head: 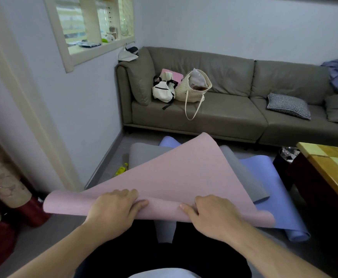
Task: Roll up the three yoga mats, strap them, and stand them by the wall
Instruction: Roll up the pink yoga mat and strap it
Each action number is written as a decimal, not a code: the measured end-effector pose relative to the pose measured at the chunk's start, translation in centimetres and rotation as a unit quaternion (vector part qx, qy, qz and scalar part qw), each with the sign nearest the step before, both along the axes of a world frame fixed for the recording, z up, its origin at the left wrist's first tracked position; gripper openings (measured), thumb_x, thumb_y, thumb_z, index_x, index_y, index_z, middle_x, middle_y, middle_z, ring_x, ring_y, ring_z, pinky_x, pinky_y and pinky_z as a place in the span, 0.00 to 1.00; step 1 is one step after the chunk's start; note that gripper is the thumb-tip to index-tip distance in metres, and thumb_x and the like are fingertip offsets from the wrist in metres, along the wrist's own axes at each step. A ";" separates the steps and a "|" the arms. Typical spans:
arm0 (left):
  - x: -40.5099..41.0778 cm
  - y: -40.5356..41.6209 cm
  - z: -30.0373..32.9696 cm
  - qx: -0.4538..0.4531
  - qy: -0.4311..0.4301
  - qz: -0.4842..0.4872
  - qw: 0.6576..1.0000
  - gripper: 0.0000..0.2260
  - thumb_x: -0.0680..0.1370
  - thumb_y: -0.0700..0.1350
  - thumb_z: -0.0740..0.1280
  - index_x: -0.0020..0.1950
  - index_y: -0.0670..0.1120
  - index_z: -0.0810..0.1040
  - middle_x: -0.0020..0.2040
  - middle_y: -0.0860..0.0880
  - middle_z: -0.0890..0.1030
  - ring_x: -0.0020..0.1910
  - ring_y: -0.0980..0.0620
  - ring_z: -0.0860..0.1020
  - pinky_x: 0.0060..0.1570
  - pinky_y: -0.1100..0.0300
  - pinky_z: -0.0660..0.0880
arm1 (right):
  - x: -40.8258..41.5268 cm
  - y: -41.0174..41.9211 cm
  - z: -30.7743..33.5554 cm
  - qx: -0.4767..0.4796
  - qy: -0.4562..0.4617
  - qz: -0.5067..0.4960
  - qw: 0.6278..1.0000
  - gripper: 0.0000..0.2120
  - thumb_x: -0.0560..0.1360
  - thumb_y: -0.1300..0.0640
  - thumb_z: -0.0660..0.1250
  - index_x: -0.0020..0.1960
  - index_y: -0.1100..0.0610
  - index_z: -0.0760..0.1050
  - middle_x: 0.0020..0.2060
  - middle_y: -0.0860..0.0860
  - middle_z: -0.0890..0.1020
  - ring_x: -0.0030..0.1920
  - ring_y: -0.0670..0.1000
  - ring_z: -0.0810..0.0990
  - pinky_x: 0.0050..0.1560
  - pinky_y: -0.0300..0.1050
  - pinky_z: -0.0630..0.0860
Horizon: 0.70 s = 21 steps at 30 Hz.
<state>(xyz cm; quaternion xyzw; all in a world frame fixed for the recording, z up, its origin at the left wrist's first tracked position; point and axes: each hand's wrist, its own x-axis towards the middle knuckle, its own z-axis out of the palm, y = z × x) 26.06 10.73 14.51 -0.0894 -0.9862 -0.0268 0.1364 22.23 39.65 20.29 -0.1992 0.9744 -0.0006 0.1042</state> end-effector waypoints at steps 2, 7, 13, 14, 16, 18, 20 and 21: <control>-1.3 -0.4 0.1 -0.022 0.043 -0.003 0.999 0.18 0.81 0.64 0.55 0.38 0.55 0.67 0.30 0.50 0.77 0.29 0.47 0.78 0.26 0.55 0.73 | -0.6 -0.5 0.3 0.006 0.015 -0.011 1.000 0.32 0.84 0.30 0.46 0.55 0.53 0.78 0.52 0.54 0.84 0.54 0.59 0.82 0.50 0.53 0.73; -5.4 -0.7 1.6 -0.042 0.065 0.024 0.997 0.22 0.81 0.64 0.55 0.41 0.49 0.76 0.36 0.47 0.80 0.37 0.41 0.80 0.36 0.51 0.76 | -3.5 -2.1 0.9 0.005 0.110 -0.023 0.994 0.34 0.84 0.31 0.44 0.57 0.52 0.80 0.51 0.54 0.84 0.51 0.59 0.83 0.47 0.53 0.73; -8.8 -0.4 5.3 -0.014 0.179 0.060 0.982 0.19 0.83 0.58 0.60 0.43 0.44 0.74 0.39 0.41 0.76 0.40 0.37 0.76 0.42 0.43 0.72 | -8.5 -2.8 2.2 -0.033 0.349 -0.019 0.936 0.30 0.84 0.35 0.52 0.46 0.57 0.79 0.35 0.56 0.80 0.33 0.61 0.80 0.33 0.50 0.65; -8.7 -0.3 5.5 -0.010 0.188 0.066 0.980 0.19 0.84 0.58 0.61 0.44 0.44 0.73 0.40 0.41 0.75 0.41 0.37 0.75 0.43 0.43 0.70 | -8.9 -2.6 2.2 -0.049 0.378 -0.013 0.924 0.29 0.84 0.35 0.54 0.45 0.58 0.79 0.34 0.56 0.80 0.33 0.61 0.79 0.33 0.50 0.66; -7.9 0.0 4.6 -0.006 0.180 0.061 0.982 0.19 0.84 0.58 0.60 0.45 0.43 0.73 0.41 0.41 0.75 0.42 0.37 0.74 0.44 0.42 0.71 | -8.9 -2.0 1.2 -0.061 0.376 0.005 0.925 0.26 0.83 0.36 0.57 0.47 0.58 0.78 0.36 0.57 0.80 0.36 0.61 0.79 0.35 0.52 0.70; -6.2 0.3 2.3 -0.013 0.144 0.045 0.988 0.19 0.83 0.58 0.58 0.45 0.43 0.74 0.42 0.41 0.76 0.42 0.37 0.76 0.42 0.43 0.74 | -7.9 -1.5 -1.0 -0.042 0.332 0.017 0.942 0.27 0.83 0.34 0.56 0.49 0.57 0.77 0.38 0.56 0.80 0.38 0.61 0.79 0.37 0.53 0.72; -4.5 0.6 -0.2 -0.032 0.086 0.040 0.995 0.19 0.82 0.58 0.56 0.45 0.44 0.75 0.41 0.42 0.77 0.41 0.37 0.77 0.40 0.44 0.76 | -6.4 -1.1 -2.9 -0.029 0.249 0.015 0.968 0.30 0.83 0.32 0.50 0.53 0.56 0.76 0.42 0.54 0.82 0.42 0.60 0.81 0.39 0.53 0.75; -3.7 0.8 -1.1 -0.041 0.055 0.045 0.997 0.19 0.81 0.59 0.56 0.45 0.45 0.75 0.41 0.42 0.77 0.40 0.37 0.78 0.38 0.45 0.76 | -5.9 -1.0 -3.7 -0.023 0.199 0.007 0.980 0.30 0.84 0.31 0.48 0.55 0.55 0.75 0.45 0.53 0.82 0.45 0.59 0.82 0.42 0.53 0.76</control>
